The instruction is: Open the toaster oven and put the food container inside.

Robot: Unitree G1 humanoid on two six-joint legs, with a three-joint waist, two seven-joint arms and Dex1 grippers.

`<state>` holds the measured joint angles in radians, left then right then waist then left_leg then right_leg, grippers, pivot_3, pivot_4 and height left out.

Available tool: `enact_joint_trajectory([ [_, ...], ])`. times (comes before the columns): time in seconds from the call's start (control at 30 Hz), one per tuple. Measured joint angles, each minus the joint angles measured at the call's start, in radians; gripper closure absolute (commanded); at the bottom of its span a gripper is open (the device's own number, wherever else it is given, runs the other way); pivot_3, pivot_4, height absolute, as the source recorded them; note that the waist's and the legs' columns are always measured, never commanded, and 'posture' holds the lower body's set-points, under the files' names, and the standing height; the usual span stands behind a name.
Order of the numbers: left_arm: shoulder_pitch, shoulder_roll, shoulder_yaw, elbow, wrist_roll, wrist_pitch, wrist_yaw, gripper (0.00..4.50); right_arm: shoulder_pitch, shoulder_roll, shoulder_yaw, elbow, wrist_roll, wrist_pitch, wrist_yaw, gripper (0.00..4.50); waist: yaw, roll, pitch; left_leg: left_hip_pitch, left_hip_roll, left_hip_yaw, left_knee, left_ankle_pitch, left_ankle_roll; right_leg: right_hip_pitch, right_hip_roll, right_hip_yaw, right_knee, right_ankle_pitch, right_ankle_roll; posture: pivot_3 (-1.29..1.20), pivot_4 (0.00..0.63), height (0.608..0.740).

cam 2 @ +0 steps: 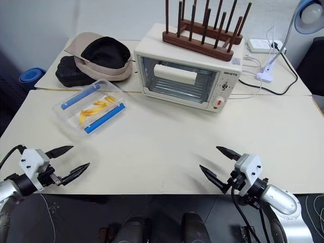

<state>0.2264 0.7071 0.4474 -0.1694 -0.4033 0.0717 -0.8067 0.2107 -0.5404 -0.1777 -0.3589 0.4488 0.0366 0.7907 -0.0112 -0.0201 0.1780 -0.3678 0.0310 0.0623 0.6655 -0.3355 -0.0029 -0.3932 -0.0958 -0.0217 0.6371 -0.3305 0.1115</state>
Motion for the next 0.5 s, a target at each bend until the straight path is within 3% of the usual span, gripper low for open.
enact_joint_trajectory([
  [0.07, -0.014, -0.001, -0.001, -0.012, -0.040, 0.046, 0.000, 0.00, -0.054, 0.006, 0.011, 0.013, 0.006, 0.025, -0.012, 0.02, -0.005, 0.000, 0.000, 0.000, 0.000, 0.000, 0.000, 0.000, 0.000, 0.000, 0.000, 0.000, 0.001, 0.000, 0.000, 0.00, 0.150, 0.740],
  [0.23, -0.166, 0.003, 0.023, -0.075, -0.307, 0.275, -0.005, 0.00, -0.362, 0.035, 0.051, 0.008, 0.095, 0.243, -0.118, 0.02, -0.016, 0.001, 0.000, -0.001, 0.000, -0.005, 0.001, 0.001, -0.002, -0.001, -0.002, 0.000, 0.006, 0.000, 0.000, 0.00, 0.150, 0.740],
  [0.33, -0.252, 0.021, 0.043, -0.075, -0.361, 0.330, 0.004, 0.00, -0.499, 0.041, 0.070, 0.037, 0.108, 0.348, -0.172, 0.02, -0.016, 0.001, 0.000, -0.002, -0.001, -0.007, 0.001, 0.001, -0.003, -0.002, -0.001, -0.001, 0.007, 0.000, 0.000, 0.00, 0.150, 0.740],
  [0.5, -0.389, 0.043, -0.019, -0.062, -0.393, 0.388, -0.026, 0.00, -0.774, 0.065, 0.093, 0.260, 0.047, 0.414, -0.251, 0.02, -0.017, 0.001, 0.000, -0.003, -0.003, -0.004, 0.001, 0.001, -0.002, -0.003, 0.000, -0.004, 0.007, 0.000, 0.000, 0.00, 0.150, 0.740],
])
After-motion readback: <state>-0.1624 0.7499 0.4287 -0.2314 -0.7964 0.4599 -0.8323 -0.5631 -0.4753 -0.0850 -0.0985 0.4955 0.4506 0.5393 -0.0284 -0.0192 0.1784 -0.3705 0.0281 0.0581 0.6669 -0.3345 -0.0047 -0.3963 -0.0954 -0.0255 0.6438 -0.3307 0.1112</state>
